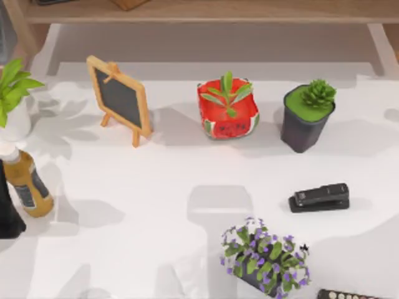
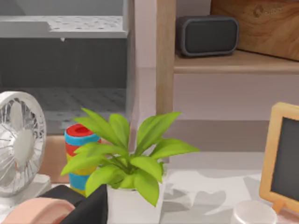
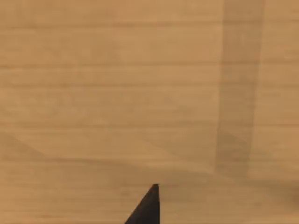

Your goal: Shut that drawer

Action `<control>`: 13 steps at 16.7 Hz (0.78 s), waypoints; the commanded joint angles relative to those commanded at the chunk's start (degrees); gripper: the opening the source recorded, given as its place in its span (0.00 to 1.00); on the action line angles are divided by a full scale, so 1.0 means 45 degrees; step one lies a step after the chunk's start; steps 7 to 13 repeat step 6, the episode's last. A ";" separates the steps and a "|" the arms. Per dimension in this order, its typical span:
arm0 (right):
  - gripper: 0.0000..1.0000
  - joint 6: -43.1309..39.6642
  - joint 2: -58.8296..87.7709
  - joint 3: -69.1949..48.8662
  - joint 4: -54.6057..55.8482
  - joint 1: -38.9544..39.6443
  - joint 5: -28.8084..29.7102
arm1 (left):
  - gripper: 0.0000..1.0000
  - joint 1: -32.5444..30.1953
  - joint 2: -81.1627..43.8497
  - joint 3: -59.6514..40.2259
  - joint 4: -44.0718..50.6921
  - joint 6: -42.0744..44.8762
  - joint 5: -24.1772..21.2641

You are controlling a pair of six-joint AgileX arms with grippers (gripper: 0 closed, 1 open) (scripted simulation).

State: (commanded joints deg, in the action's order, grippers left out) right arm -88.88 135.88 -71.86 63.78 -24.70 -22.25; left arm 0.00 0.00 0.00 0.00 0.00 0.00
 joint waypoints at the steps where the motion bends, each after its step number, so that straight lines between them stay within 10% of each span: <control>1: 1.00 0.0000 0.0000 0.0000 0.0000 0.0000 0.0000 | 1.00 0.0000 0.0000 0.0000 0.0000 0.0000 0.0000; 13: 1.00 0.0000 0.0000 0.0000 0.0000 0.0000 0.0000 | 1.00 0.0000 0.0000 0.0000 0.0000 0.0000 0.0000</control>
